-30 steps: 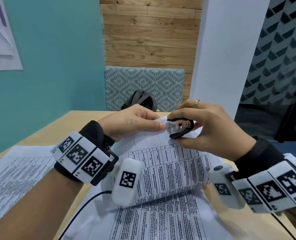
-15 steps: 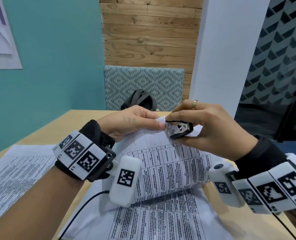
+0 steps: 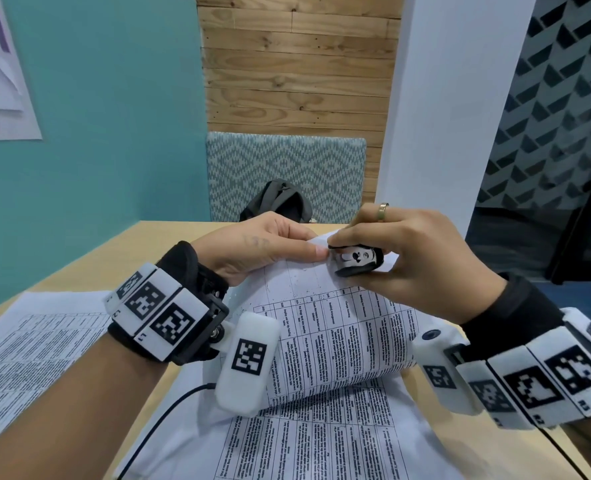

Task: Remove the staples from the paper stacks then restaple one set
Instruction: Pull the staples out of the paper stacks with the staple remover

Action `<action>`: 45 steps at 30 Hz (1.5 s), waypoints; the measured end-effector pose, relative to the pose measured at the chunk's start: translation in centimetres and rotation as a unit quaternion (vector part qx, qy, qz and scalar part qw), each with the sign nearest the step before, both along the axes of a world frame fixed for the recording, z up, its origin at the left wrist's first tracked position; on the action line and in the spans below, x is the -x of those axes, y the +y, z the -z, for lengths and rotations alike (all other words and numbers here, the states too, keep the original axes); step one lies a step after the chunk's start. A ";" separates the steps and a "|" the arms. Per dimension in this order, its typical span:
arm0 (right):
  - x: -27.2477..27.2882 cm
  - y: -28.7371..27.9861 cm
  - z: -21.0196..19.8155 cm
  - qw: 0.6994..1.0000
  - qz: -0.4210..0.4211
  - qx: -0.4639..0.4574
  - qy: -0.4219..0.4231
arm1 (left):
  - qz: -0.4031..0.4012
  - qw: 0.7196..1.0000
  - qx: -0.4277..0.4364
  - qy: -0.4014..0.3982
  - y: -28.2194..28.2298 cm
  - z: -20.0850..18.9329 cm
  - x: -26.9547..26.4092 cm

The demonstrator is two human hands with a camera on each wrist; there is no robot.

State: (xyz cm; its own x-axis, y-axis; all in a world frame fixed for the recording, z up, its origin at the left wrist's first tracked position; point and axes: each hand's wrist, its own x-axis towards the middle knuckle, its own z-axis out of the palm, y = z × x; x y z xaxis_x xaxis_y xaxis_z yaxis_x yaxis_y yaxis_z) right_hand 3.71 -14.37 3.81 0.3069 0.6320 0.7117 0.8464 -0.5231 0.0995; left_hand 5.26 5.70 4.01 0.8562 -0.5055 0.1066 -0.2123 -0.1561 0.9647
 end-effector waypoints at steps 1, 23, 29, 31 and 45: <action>0.0 0.0 0.0 1.000 0.001 -0.002 -0.002 | 0.000 1.000 0.000 -0.001 0.0 0.0 0.0; -0.4 0.1 0.3 0.977 -0.079 -0.139 0.138 | 0.038 0.998 0.036 -0.032 0.1 0.4 -0.1; -0.4 -0.2 0.0 0.940 -0.135 -0.202 0.241 | 0.055 0.996 0.065 -0.027 0.1 0.5 -0.1; -0.4 -0.3 0.0 0.927 -0.152 -0.215 0.266 | 0.067 0.995 0.076 -0.020 0.1 0.6 -0.2; 0.1 -1.0 -1.1 0.952 -0.063 -0.200 0.224 | -0.031 0.999 -0.009 -0.031 -0.1 0.1 -0.1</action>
State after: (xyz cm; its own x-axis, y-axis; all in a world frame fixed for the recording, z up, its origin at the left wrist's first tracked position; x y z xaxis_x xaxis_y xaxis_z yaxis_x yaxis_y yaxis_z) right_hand 3.60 -15.34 4.88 0.5757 0.3899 0.7187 0.8157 -0.3349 -0.4717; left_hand 5.38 5.65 3.88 0.8777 -0.4548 0.1507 -0.2604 -0.1887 0.9469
